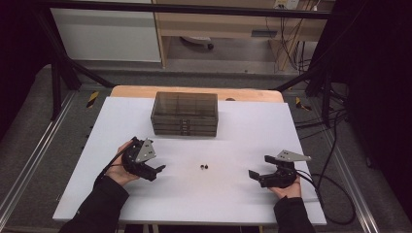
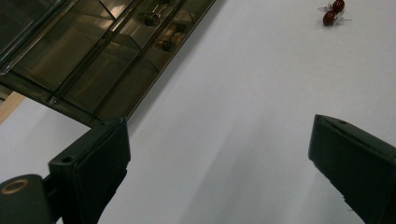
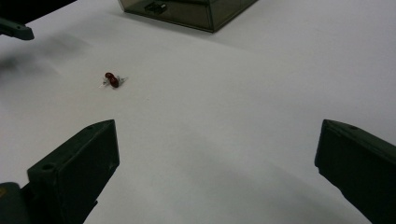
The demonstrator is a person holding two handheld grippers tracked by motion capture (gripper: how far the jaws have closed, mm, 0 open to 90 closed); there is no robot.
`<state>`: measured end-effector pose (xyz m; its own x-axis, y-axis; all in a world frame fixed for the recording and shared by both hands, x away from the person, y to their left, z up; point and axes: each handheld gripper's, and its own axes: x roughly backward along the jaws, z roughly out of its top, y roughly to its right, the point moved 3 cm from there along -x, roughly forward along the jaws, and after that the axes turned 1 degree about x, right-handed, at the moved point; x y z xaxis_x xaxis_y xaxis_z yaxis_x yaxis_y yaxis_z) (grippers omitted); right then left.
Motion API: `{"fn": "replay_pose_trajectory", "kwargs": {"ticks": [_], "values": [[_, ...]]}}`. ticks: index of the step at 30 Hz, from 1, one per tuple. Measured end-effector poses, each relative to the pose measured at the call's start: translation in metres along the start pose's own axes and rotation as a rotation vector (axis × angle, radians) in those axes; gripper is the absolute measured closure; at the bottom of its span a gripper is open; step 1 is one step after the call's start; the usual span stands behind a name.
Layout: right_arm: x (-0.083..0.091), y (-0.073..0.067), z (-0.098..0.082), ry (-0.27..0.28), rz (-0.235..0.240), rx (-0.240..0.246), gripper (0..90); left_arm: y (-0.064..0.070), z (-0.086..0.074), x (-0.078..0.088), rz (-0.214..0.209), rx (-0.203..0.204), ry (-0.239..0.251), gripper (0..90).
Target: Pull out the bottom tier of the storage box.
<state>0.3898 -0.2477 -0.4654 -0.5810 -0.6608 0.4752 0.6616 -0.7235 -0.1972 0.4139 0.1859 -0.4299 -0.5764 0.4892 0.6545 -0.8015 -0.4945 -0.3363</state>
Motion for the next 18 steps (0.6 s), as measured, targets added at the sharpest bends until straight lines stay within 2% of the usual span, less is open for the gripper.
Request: {"fn": "replay_pose_trajectory", "kwargs": {"ticks": [13,18], "values": [[-0.001,0.0,0.0,-0.002,0.0,0.001,0.5,0.003,0.006,-0.011,0.029,-0.063,-0.031,5.9],[-0.001,0.0,0.0,-0.003,0.0,0.002,0.5,0.005,0.011,-0.015,0.061,-0.108,-0.045,6.4]]}}
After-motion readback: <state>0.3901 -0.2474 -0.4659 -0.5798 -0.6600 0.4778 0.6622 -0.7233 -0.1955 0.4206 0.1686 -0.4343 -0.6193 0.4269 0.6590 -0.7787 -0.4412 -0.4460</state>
